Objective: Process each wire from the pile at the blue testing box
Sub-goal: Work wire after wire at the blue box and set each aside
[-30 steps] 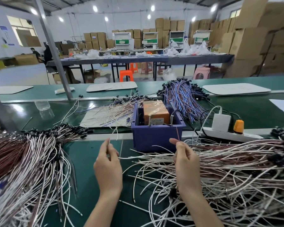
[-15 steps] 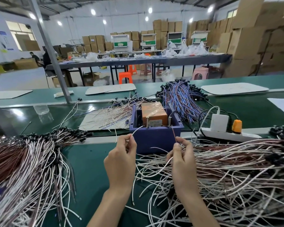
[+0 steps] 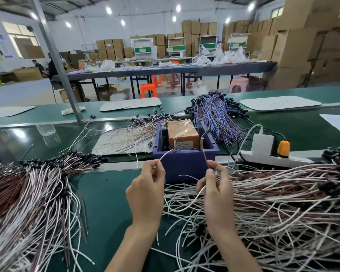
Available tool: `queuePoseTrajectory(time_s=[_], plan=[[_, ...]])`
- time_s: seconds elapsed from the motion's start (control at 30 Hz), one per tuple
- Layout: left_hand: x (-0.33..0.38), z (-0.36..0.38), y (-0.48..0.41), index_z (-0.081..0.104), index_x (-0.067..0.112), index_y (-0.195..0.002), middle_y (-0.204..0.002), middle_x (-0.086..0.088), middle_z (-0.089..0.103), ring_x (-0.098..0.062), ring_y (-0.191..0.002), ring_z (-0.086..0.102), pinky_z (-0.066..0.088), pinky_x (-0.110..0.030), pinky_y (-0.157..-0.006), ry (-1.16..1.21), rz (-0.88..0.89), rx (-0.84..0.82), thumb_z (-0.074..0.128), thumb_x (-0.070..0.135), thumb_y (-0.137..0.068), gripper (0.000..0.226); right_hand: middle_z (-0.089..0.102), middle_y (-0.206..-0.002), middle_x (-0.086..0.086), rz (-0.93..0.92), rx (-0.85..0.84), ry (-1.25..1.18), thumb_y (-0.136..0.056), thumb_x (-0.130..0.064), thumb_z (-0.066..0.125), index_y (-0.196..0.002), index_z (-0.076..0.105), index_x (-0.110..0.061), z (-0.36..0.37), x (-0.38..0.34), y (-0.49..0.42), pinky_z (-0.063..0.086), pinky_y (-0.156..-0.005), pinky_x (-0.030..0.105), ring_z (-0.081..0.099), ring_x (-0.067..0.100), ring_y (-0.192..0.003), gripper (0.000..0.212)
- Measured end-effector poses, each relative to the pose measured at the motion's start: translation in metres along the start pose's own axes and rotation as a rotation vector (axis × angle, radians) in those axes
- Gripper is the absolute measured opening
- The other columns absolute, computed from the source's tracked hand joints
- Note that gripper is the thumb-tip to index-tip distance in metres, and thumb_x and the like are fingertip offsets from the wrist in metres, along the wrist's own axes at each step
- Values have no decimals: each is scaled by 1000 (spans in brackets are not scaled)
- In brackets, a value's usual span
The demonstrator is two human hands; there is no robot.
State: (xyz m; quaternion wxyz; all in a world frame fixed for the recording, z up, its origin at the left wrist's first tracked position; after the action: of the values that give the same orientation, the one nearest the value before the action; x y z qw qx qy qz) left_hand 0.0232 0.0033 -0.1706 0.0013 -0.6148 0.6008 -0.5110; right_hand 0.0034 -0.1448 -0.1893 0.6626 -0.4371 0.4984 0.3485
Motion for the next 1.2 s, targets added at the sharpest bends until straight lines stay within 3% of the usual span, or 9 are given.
queuePoseTrajectory(time_s=[0.27, 0.77, 0.97, 1.07, 1.2], plan=[[1, 1, -1, 66, 18, -101, -64, 10, 67, -8, -53, 62, 52, -28, -50, -9, 52, 6, 54, 31, -101, 18, 63, -63, -10, 19, -22, -7, -109, -30, 40, -114, 53, -41, 0, 1, -1, 46, -56, 11, 53, 1, -53, 19], [-3, 2, 0, 67, 16, -100, -64, 6, 69, -14, -55, 66, 55, -37, -51, -10, 69, 8, 55, 31, -102, 19, 64, -63, -8, 32, -11, -23, -109, -29, 41, -115, 54, -39, 0, 4, -2, 45, -53, 12, 53, 1, -52, 18], [-6, 4, -1, 66, 18, -101, -63, 6, 68, -13, -54, 65, 55, -36, -51, -12, 91, 11, 55, 32, -102, 18, 64, -63, -9, 38, -12, -19, -109, -28, 41, -114, 55, -38, 0, 3, -2, 44, -52, 12, 52, 1, -51, 18], [-8, 6, 0, 66, 17, -102, -67, 8, 69, -8, -54, 65, 54, -29, -50, 10, 99, 36, 54, 32, -102, 19, 64, -64, -8, 44, -11, -20, -109, -29, 41, -114, 55, -40, 0, 3, -1, 44, -51, 13, 51, 1, -50, 19], [-19, 8, -2, 57, 33, -97, -63, 14, 66, -1, -55, 62, 52, -25, -50, 164, -59, 51, 48, 39, -103, 13, 66, -69, -6, 17, 10, 11, -109, -36, 38, -112, 55, -44, -1, 1, 0, 44, -56, 8, 55, 2, -55, 19]])
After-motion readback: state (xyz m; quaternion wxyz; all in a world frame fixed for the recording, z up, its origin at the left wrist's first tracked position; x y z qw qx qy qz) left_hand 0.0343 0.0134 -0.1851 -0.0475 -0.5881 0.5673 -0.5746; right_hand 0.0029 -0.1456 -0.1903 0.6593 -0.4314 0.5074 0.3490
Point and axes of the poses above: each hand's wrist, its own y-axis away from the middle knuckle, its own z-axis out of the palm, x = y × z, the point moved 2 cm from there along -y, towards the middle knuckle
